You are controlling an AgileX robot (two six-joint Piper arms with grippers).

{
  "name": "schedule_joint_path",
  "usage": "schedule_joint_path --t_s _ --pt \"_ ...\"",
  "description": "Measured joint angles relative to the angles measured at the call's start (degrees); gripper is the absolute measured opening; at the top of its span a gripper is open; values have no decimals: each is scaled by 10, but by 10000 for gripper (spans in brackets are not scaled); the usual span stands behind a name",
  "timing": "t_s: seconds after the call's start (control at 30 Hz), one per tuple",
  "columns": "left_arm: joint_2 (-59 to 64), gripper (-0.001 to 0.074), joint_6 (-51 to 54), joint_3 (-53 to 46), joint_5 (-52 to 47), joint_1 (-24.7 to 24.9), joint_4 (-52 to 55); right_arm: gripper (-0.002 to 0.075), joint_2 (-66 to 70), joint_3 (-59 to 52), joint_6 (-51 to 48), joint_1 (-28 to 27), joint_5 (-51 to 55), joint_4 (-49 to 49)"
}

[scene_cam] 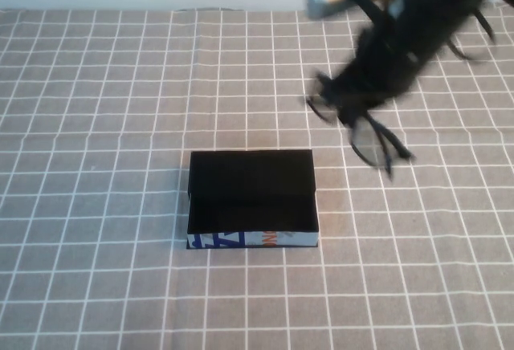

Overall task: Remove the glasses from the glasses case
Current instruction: Place the glasses on the table

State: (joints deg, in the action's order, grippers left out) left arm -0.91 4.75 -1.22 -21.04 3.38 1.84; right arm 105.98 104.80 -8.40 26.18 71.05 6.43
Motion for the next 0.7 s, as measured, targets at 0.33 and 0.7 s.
schedule_joint_path --t_s 0.33,0.7 --pt "0 -4 0 0 0 0 0 28 -76 -341 56 -61 -206 132" --pt "0 -4 0 0 0 0 0 45 -56 -425 78 -63 -338 183"
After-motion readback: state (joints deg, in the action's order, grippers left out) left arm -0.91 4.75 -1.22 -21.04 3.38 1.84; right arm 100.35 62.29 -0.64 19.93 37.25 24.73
